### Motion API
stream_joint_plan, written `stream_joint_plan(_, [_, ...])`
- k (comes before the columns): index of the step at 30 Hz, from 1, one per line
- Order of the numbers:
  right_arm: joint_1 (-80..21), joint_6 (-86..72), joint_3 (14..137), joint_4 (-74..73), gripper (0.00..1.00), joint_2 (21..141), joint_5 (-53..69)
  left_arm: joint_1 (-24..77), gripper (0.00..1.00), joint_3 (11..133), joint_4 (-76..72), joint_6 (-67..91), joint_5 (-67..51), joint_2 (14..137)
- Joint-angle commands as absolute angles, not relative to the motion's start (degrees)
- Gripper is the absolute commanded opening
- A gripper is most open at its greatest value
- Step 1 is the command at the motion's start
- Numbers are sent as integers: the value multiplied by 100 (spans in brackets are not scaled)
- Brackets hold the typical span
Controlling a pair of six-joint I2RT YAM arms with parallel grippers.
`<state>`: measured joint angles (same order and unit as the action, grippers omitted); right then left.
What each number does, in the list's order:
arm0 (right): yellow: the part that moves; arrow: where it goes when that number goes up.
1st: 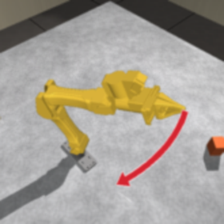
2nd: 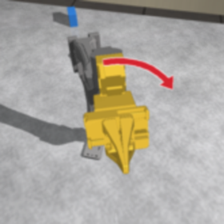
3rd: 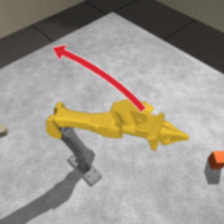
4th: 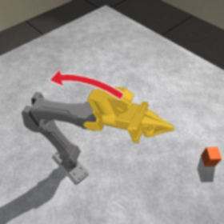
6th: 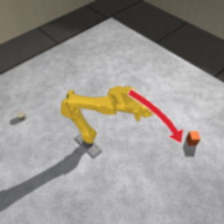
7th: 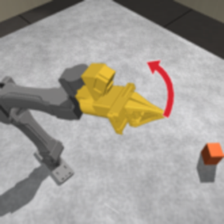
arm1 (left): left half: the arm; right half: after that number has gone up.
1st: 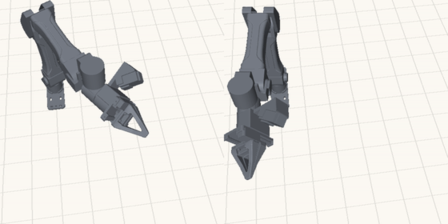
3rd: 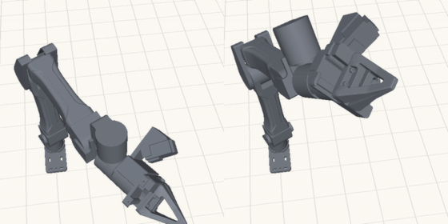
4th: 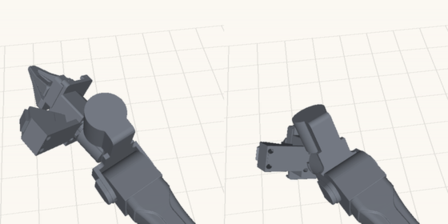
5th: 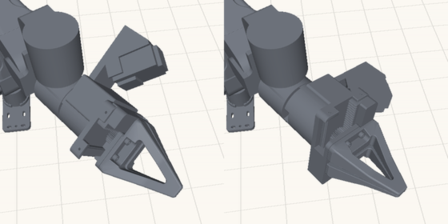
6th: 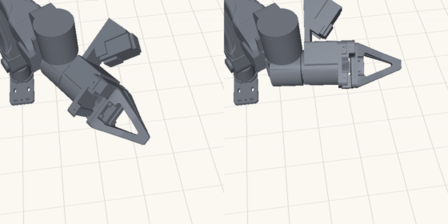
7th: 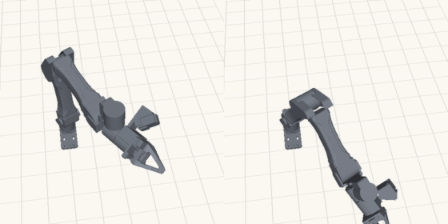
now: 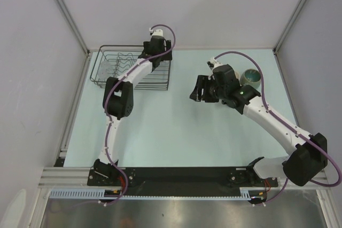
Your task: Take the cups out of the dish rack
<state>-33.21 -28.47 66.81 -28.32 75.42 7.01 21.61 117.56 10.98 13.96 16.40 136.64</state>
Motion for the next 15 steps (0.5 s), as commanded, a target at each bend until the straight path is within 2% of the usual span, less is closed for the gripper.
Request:
stream_joint_plan(1, [-3349,-2821,6610,-2637,63,7304,756,2215,95,11944,1046,1362,1556,13834])
stream_joint_plan(4, [-3340,-2847,6557,-2628,63,7277,782,2215,79,11866,1081,1406,1529,13808])
stream_joint_plan(5, [-3349,-2839,6548,-2611,63,7277,791,2215,68,11761,1072,1432,1512,13773])
stream_joint_plan(8, [-3349,-2848,6557,-2584,63,7286,809,2215,53,11515,993,1468,1529,13632])
stream_joint_plan(9, [-3349,-2848,6557,-2575,63,7295,809,2215,42,11470,984,1476,1538,13597])
stream_joint_plan(10, [-3340,-2848,6557,-2549,63,7278,809,2215,35,11418,976,1477,1547,13518])
stream_joint_plan(11, [-3349,-2856,6548,-2540,63,7286,817,2215,9,11321,984,1477,1547,13483])
stream_joint_plan(12, [-3357,-2865,6539,-2540,62,7277,826,2215,0,11268,976,1511,1564,13439])
stream_joint_plan(15, [-3349,-2909,6504,-2505,62,7260,835,2215,0,10987,923,1564,1521,13211])
